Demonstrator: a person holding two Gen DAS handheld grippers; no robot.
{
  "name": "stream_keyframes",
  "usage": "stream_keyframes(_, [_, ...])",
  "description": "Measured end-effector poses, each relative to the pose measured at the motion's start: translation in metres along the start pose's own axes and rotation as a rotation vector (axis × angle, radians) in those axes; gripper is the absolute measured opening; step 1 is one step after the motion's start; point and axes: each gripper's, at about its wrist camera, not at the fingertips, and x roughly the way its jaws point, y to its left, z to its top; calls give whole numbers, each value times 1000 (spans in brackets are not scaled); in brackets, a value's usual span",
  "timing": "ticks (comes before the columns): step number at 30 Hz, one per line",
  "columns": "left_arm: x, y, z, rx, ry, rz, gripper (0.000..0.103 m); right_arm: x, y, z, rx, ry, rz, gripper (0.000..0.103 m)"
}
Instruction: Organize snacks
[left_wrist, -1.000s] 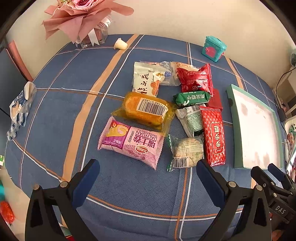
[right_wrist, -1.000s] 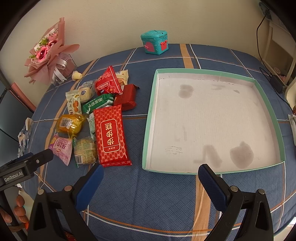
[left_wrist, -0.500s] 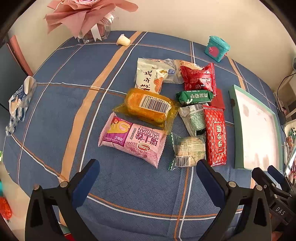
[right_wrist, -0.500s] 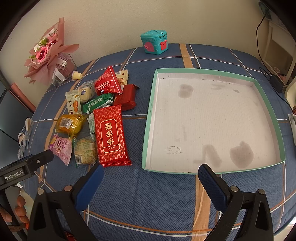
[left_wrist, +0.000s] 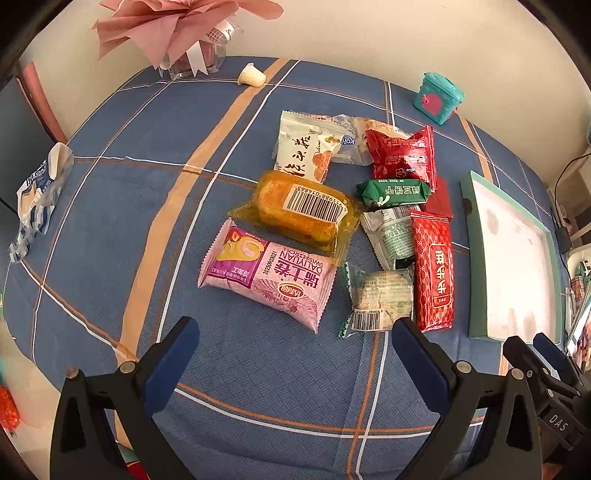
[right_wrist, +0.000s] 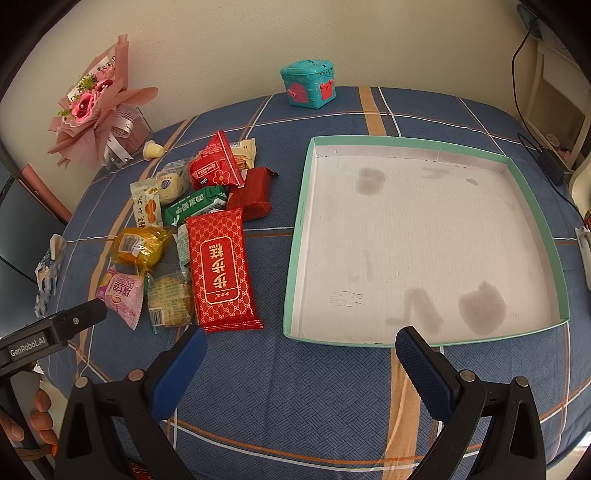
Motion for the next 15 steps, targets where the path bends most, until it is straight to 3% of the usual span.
stream_keyframes(9, [2, 1, 1, -3, 15, -1, 103, 1, 1, 1, -1, 3, 7, 103])
stream_keyframes(12, [5, -2, 3, 9, 24, -24, 103, 3, 5, 6, -6, 6, 40, 103])
stream_keyframes(15, [10, -7, 7, 36, 25, 0, 103, 6, 12, 16, -3, 7, 95, 103])
